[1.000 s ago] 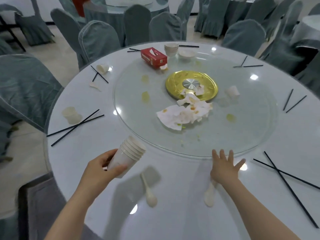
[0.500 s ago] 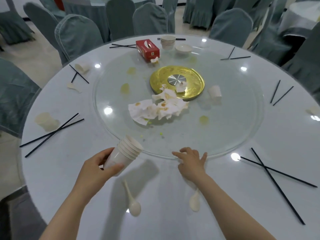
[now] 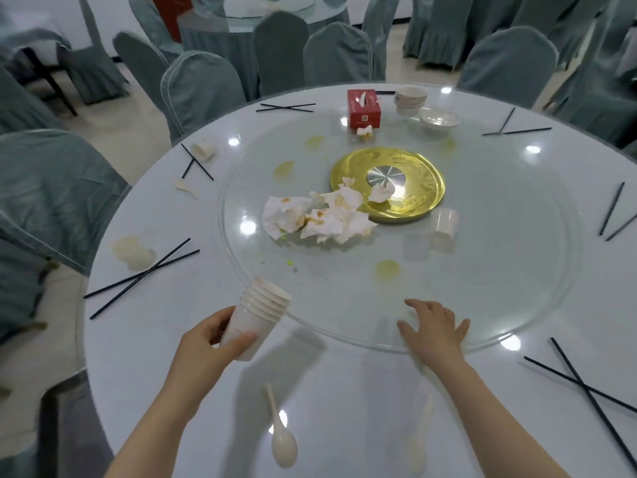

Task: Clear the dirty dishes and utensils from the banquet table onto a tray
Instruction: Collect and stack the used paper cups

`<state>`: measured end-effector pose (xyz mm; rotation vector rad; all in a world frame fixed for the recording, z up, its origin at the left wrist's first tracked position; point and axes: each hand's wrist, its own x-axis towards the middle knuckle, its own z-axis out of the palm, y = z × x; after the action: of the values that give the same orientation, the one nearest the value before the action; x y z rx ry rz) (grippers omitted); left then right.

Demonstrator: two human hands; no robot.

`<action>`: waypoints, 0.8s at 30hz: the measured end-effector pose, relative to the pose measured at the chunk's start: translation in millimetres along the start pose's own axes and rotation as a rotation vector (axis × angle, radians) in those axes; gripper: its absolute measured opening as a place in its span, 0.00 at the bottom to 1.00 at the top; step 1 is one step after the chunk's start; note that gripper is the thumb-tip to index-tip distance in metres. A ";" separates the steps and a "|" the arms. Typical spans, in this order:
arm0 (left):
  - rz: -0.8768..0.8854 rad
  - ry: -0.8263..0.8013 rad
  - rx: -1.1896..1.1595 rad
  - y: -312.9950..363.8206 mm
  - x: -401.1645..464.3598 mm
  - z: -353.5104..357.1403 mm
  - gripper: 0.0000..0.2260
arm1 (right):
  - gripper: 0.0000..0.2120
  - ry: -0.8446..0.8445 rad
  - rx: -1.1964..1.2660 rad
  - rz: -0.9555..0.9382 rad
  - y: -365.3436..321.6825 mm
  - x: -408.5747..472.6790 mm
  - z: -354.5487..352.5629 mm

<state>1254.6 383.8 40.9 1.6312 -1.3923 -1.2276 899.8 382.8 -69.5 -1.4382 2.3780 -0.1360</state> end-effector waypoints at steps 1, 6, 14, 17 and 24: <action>-0.005 0.005 -0.005 -0.1 2.4 0.4 0.16 | 0.24 0.011 0.035 0.001 -4.2 5.4 -2.2; -0.038 0.040 -0.011 -4.7 14.5 -2.5 0.17 | 0.27 0.131 0.283 -0.041 -21.8 49.6 -21.3; -0.091 0.113 -0.030 -12.2 31.9 -13.9 0.17 | 0.35 0.276 0.474 0.025 -54.1 143.3 -55.1; -0.109 0.136 -0.037 -16.7 33.7 -21.6 0.17 | 0.37 0.234 0.471 0.043 -64.1 161.9 -52.2; -0.137 0.182 -0.075 -30.2 28.5 -36.6 0.17 | 0.29 0.278 0.431 -0.035 -100.3 141.1 -40.9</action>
<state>1299.4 359.4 19.3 1.7622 -1.1267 -1.1600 910.5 207.6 -40.5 -1.3164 2.3333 -0.8514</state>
